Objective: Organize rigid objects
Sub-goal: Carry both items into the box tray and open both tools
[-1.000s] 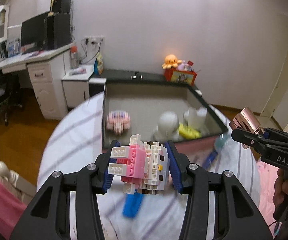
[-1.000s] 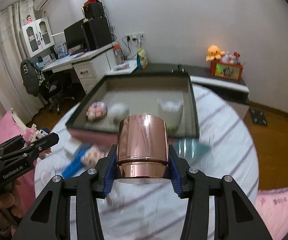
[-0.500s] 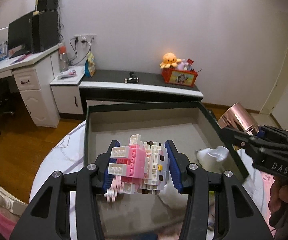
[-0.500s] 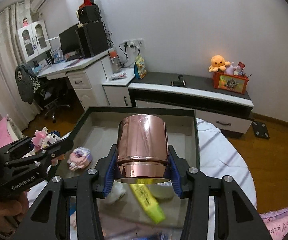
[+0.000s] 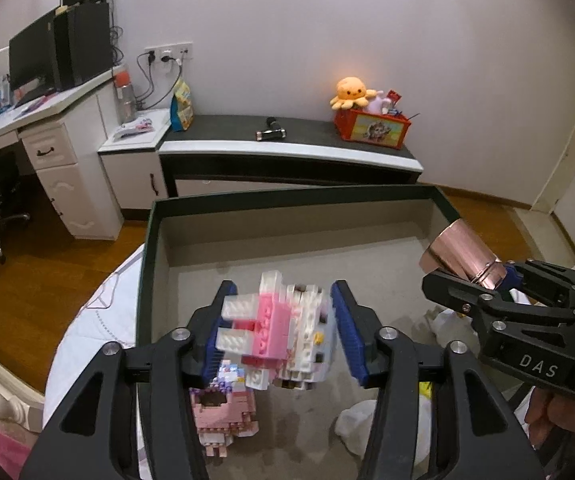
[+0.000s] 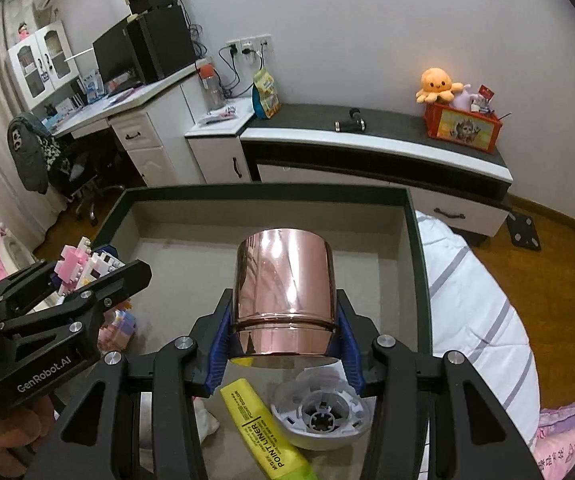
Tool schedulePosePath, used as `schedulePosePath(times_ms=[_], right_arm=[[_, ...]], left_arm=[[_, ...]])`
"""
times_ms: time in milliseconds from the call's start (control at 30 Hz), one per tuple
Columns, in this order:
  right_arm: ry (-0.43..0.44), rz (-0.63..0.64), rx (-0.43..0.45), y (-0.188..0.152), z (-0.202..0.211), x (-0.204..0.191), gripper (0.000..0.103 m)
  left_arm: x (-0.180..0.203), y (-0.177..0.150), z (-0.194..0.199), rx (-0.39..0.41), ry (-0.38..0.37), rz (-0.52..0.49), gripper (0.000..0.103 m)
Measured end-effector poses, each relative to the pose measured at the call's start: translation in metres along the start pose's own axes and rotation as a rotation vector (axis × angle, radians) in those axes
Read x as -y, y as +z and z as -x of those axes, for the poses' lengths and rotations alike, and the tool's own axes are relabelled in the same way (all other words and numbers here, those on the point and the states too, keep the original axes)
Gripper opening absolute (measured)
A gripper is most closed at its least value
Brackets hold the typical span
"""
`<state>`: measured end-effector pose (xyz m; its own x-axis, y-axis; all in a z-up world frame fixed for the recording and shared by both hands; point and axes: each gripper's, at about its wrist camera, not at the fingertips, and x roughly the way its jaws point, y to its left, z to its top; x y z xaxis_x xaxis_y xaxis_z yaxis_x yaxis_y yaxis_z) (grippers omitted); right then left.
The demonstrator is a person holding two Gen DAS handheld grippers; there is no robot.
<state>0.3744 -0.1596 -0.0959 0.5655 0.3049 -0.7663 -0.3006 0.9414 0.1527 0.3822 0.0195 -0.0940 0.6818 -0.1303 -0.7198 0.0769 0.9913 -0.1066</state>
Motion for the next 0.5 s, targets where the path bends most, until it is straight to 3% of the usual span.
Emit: schedulePosePath(times_ms=[33,67,100,167,300,400,500], right_arm=[[0.000,0.002,0.001,0.002,-0.001,0.001,0.052],[-0.002,0.001,0.004,0.001,0.001,0.000,0.071],[-0.012,-0.008,0.018,0.001,0.004,0.001,0.079],[0.002,-0.019,0.032,0.001,0.011,0.004,0.084],[-0.028,-0.036,0.050,-0.004,0.024,0.003,0.088],[-0.046,-0.057,0.072,-0.009,0.037,0.003,0.103],[-0.038,-0.071,0.097,-0.016,0.052,0.001,0.103]], left_arm=[[-0.001,-0.001,0.002,0.007,0.006,0.002,0.078],[-0.001,-0.002,0.005,0.016,0.016,0.006,0.081],[-0.004,-0.002,0.010,0.027,0.037,0.016,0.089],[-0.009,-0.003,0.018,0.043,0.039,0.030,0.100],[-0.012,-0.008,0.041,0.086,0.043,0.031,0.103],[-0.011,-0.017,0.059,0.103,0.046,0.029,0.103],[-0.011,-0.028,0.078,0.121,0.039,0.033,0.103]])
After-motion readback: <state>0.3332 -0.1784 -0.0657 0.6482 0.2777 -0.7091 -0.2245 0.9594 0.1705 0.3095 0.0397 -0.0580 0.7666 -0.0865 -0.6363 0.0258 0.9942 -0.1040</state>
